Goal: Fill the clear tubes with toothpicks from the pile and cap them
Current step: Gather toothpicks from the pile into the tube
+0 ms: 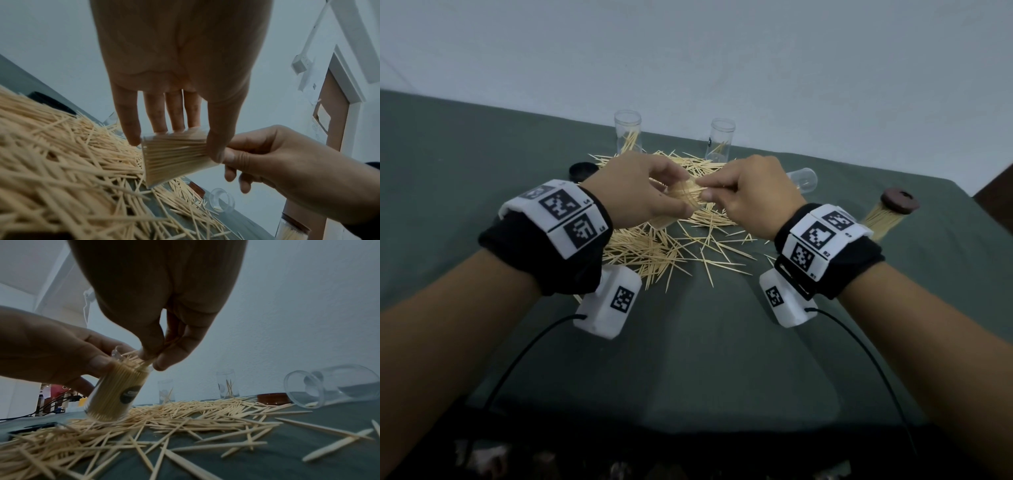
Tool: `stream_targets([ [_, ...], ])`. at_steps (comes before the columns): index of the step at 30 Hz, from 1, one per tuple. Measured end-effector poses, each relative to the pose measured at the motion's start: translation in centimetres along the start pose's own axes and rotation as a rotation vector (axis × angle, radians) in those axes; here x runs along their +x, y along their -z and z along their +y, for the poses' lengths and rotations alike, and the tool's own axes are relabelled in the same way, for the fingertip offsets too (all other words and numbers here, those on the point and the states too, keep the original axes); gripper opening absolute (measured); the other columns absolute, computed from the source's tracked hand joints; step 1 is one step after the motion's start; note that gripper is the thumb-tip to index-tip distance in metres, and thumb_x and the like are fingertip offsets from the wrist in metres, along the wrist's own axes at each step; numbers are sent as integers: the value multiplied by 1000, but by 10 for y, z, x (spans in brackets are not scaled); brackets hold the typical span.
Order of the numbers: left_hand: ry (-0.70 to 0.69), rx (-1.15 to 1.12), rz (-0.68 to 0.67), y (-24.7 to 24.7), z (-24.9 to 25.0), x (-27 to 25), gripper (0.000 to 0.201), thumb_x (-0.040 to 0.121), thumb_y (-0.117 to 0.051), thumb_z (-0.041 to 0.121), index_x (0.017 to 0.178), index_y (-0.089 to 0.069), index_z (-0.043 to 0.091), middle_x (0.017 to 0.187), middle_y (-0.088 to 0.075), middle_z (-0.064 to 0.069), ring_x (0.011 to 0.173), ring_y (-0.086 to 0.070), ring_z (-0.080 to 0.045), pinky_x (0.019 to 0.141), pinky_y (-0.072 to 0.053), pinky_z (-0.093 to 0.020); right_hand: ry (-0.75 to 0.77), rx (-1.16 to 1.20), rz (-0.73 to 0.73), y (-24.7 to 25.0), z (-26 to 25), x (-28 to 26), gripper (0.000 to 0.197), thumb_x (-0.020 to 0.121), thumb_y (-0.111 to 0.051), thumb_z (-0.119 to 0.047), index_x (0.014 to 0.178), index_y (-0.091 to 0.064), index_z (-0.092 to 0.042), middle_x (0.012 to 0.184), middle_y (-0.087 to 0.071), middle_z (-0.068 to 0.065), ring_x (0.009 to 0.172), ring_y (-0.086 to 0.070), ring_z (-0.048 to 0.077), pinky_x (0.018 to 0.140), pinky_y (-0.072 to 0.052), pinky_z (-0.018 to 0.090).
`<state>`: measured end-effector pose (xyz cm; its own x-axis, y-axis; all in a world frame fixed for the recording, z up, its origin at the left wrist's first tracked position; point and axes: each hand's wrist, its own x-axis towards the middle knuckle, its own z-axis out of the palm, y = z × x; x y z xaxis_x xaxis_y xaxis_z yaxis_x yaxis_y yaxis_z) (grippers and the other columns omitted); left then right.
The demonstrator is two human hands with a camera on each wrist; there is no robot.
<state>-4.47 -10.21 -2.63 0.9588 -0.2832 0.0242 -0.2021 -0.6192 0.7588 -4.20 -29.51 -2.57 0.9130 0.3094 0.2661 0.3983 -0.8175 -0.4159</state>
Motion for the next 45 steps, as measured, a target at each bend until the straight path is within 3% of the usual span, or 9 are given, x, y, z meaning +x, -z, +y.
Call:
stream_targets([
  [5, -3, -31, -22, -2, 1, 0, 53, 71, -83, 38, 119, -64, 29, 100, -65, 19, 98, -63, 0, 79, -55, -26, 137, -26, 44, 0, -2, 0, 16, 86, -71, -21, 101, -77, -20, 90, -71, 0, 85, -64, 15, 80, -47, 27],
  [9, 4, -31, 0, 0, -1, 1, 54, 71, -83, 38, 121, -63, 28, 102, -64, 20, 98, -63, -1, 85, -54, -28, 162, -79, -15, -4, 4, 1, 24, 88, -66, -10, 107, -75, -22, 98, -61, 0, 93, -56, 18, 81, -40, 24],
  [12, 2, -54, -49, -1, -1, -1, 50, 71, -84, 38, 117, -64, 32, 103, -66, 18, 97, -64, -2, 85, -57, -33, 180, -28, 72, -4, 0, 1, 18, 85, -72, -13, 101, -77, -20, 91, -68, 0, 85, -62, 16, 79, -45, 25],
  [18, -15, -116, -42, -3, 3, -1, 50, 74, -82, 34, 120, -63, 29, 101, -63, 20, 96, -61, 4, 75, -48, -15, 115, 78, 269, -4, -2, 0, 12, 78, -77, -18, 90, -78, -21, 89, -69, -4, 80, -62, 9, 76, -48, 21],
  [23, -9, -150, -27, -1, 0, 0, 50, 73, -83, 35, 119, -64, 30, 104, -67, 16, 98, -64, 1, 82, -50, -20, 174, 73, 195, -5, 0, -1, 20, 83, -69, -8, 95, -78, -21, 89, -73, -6, 83, -64, 5, 78, -47, 13],
  [29, -26, -174, -73, -2, 2, -1, 45, 75, -82, 29, 116, -64, 30, 101, -65, 17, 96, -64, 2, 81, -51, -20, 44, 88, 287, -1, -1, 0, 8, 77, -79, -23, 84, -77, -20, 83, -66, -5, 77, -60, 9, 75, -48, 24],
  [36, -12, -222, -38, 1, -4, -1, 46, 74, -82, 28, 117, -63, 27, 106, -65, 15, 97, -63, 2, 84, -52, -24, 100, 90, 52, -3, 3, -5, 42, 85, -45, -4, 106, -75, -24, 121, -63, -8, 109, -58, 10, 89, -41, 15],
  [41, -29, -204, -18, 4, -7, 1, 55, 72, -83, 32, 123, -61, 30, 112, -63, 16, 108, -60, -2, 95, -47, -29, 143, 32, 66, 0, 3, -4, 50, 76, -40, 0, 94, -76, -29, 130, -56, -1, 122, -50, 19, 107, -38, 38],
  [45, -71, -176, -28, 3, -7, 2, 57, 73, -82, 32, 124, -59, 28, 113, -63, 16, 109, -60, 1, 99, -47, -28, 128, -47, 101, -1, 4, -5, 51, 75, -40, -3, 104, -74, -26, 135, -54, 5, 124, -49, 25, 107, -38, 40],
])
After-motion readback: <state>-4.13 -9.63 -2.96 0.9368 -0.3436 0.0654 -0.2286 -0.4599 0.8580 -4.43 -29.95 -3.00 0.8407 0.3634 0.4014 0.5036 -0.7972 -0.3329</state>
